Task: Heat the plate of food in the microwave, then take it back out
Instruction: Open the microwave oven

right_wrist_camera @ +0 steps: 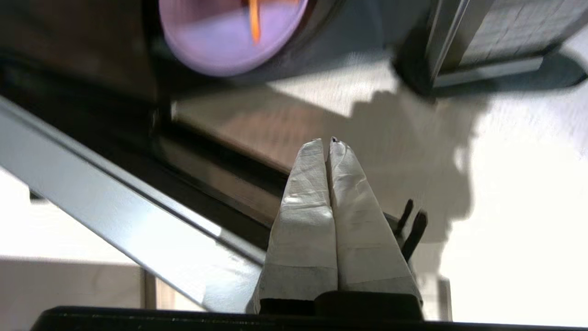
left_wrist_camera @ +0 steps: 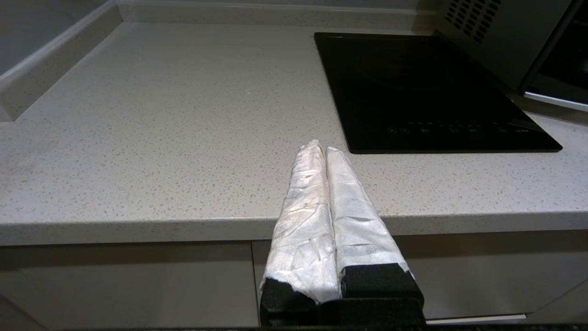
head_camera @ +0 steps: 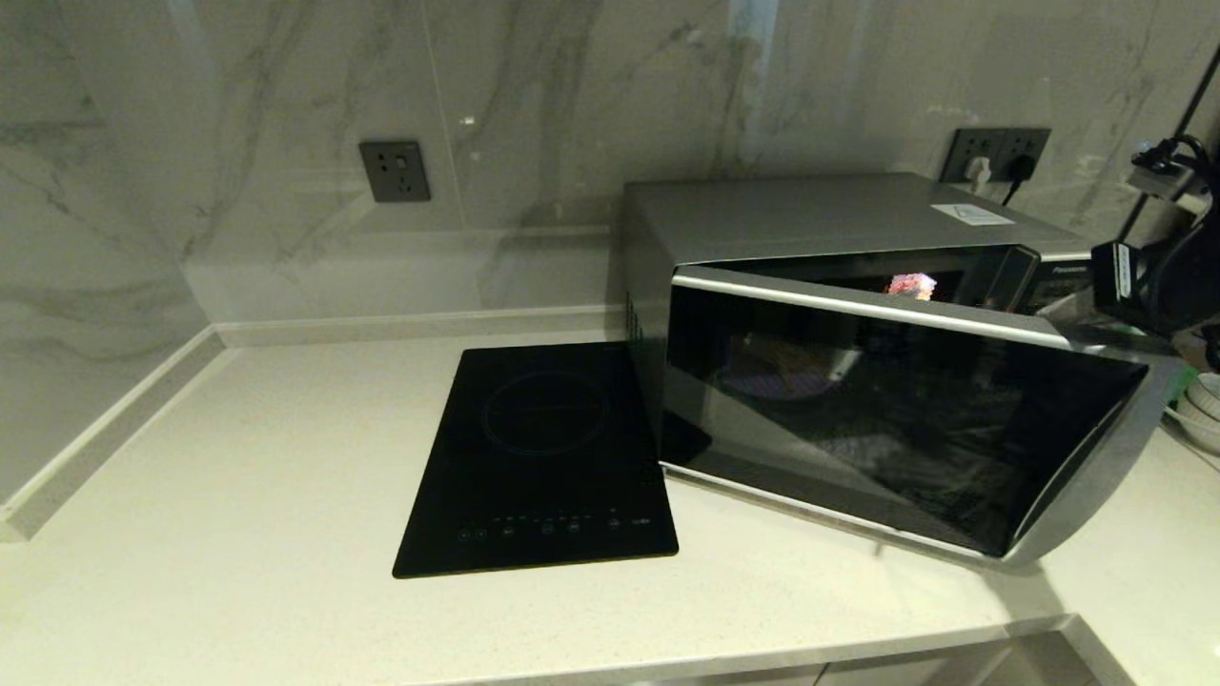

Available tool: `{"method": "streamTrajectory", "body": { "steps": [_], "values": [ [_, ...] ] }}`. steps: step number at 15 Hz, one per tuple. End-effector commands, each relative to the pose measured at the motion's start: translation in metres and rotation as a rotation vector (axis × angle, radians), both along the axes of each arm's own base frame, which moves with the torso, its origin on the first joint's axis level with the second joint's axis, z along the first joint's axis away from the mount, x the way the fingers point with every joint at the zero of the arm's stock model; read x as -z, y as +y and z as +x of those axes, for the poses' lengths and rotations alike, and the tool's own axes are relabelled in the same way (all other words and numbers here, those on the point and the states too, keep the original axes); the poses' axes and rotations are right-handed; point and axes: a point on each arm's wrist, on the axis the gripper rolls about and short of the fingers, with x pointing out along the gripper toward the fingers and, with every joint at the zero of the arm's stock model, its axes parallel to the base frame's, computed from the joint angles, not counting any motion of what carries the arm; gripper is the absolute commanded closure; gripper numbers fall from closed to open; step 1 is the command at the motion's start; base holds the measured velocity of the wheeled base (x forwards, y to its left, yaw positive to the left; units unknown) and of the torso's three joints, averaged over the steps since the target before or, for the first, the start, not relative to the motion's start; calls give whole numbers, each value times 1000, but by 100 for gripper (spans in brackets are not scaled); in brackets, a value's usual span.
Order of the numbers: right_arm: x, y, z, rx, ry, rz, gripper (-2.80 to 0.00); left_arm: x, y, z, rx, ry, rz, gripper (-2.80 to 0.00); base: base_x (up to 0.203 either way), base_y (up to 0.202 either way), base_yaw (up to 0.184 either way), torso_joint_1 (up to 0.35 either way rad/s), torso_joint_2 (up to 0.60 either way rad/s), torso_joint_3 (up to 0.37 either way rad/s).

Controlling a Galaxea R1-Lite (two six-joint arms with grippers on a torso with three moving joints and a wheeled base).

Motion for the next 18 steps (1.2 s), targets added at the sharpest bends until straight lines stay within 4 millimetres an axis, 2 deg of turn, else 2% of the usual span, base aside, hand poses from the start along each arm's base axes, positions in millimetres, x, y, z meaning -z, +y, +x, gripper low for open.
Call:
{"method": "streamTrajectory", "body": {
  "steps": [1,6,10,14,18],
  "values": [
    [-9,10,-22,-33,-8,-9,0,0,0,0,-1,0,-1,0,0,0,0,0,0,0],
    [-14,49,-56,-222,-47,-79,0,0,0,0,-1,0,-1,0,0,0,0,0,0,0],
    [-12,79,-82,-339,22,-116,0,0,0,0,-1,0,-1,0,0,0,0,0,0,0],
    [-13,92,-107,-416,50,-127,0,0,0,0,-1,0,-1,0,0,0,0,0,0,0],
    [-13,115,-138,-589,97,-131,0,0,0,0,-1,0,-1,0,0,0,0,0,0,0]
  ]
}}
